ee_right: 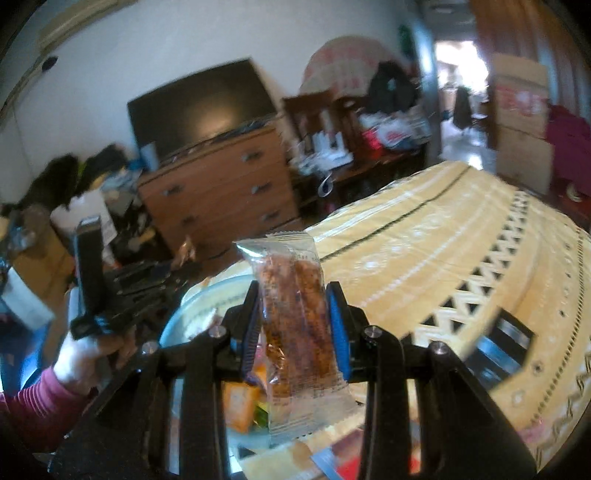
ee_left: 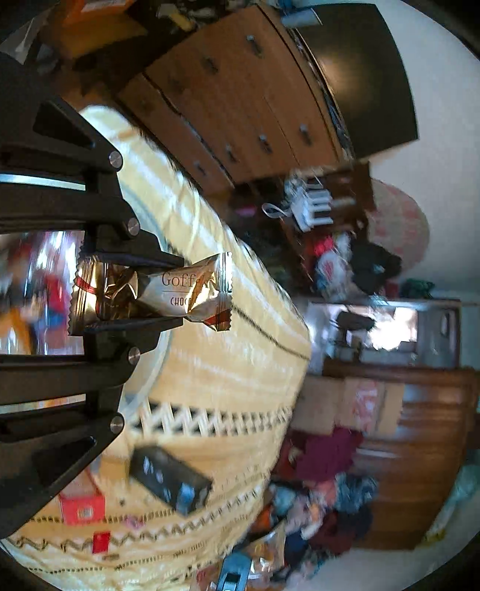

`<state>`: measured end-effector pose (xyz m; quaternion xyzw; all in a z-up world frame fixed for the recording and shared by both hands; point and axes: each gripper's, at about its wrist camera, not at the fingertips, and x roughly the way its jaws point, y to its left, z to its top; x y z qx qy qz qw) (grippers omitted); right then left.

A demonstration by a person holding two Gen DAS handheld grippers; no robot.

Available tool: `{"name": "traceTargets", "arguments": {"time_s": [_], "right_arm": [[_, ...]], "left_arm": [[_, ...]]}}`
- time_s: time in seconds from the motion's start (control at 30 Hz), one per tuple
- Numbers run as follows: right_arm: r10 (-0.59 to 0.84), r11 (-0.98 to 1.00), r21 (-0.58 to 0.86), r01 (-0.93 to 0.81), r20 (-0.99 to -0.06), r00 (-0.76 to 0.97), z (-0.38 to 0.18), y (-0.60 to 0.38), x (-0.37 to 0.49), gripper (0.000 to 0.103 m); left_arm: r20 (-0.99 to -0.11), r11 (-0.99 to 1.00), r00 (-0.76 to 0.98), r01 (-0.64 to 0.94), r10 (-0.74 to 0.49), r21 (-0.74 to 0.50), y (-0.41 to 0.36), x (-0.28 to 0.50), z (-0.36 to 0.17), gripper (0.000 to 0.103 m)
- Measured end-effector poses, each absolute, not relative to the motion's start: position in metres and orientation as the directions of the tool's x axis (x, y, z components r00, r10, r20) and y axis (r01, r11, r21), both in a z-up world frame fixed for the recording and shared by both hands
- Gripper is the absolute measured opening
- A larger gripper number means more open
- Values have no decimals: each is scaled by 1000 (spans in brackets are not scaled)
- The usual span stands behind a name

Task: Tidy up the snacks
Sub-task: 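Carry both snacks over the glass bowl, then open both grippers to drop the snacks into the glass bowl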

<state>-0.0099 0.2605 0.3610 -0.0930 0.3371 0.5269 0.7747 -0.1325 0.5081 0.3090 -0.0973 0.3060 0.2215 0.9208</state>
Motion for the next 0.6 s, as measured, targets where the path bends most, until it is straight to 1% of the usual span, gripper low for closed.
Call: {"name": "traceTargets", "arguments": {"time_s": [0.07,0.17,0.33,0.43,0.6], "right_arm": [[732,413,206,-887,-654,188,354,293,-7,35],[703,391,227,-892,-699,130,346,317,-5,35],[624,393,225,-892,-778,79,324,354,4,35],[598,395,217,-893,-799,70,317,364,4,35],[587,391,209,-896,-807,67,313,375,3,35]], "left_arm": [[-627,872,687,-490,368,-25,528,-129,303,23],[-667,860,649,-509,365,-24,562,-122,293,23],[-722,872,616,-489,317,-35,578,-103,278,23],[-738,876,602,-481,304,-32,582,-96,270,23],[-746,878,594,-478,300,-27,584,-95,261,23]]}}
